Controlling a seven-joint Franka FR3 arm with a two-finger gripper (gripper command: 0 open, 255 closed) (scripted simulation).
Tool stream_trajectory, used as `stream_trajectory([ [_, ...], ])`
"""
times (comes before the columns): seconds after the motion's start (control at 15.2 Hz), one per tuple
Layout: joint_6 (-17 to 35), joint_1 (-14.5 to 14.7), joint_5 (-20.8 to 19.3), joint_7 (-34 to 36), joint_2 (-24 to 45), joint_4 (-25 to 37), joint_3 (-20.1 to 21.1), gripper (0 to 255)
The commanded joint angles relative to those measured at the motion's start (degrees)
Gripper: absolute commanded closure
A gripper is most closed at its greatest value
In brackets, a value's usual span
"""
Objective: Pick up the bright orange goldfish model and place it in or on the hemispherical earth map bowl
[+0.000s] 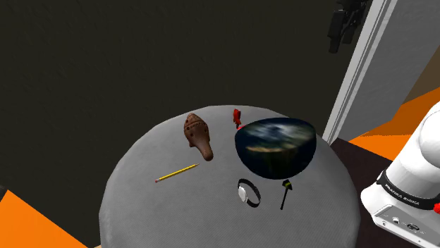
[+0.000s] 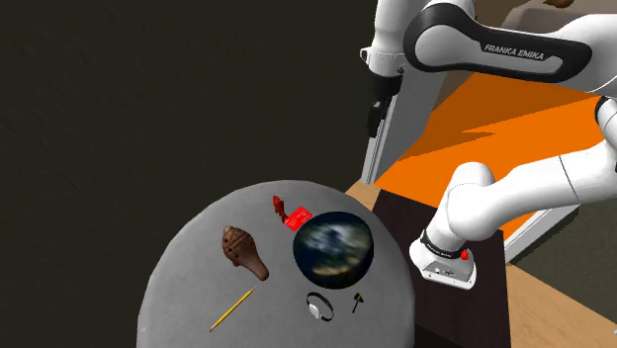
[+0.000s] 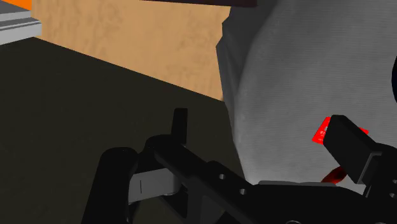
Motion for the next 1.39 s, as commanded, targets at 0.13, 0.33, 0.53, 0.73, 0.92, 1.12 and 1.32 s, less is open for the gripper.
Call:
stream_trajectory([
  [0.13, 2.68, 0.87, 0.47, -0.01, 3.07, -0.03, 0.93, 0],
  [0.33, 6.51, 2.12, 1.05, -0.04, 7.95, 0.39, 2.35, 0],
  [0.53, 10.07, 3.26, 1.45, -0.07, 13.09, 1.35, 3.82, 0],
  [0.73, 13.32, 4.34, 1.63, -0.06, 18.46, 2.84, 5.32, 0],
  [0.92, 16.23, 5.36, 1.55, 0.02, 24.00, 4.84, 6.83, 0],
  [1.12, 18.74, 6.33, 1.17, 0.19, 29.68, 7.34, 8.34, 0],
  [1.32, 20.84, 7.31, 0.48, 0.46, 35.48, 10.33, 9.83, 0],
])
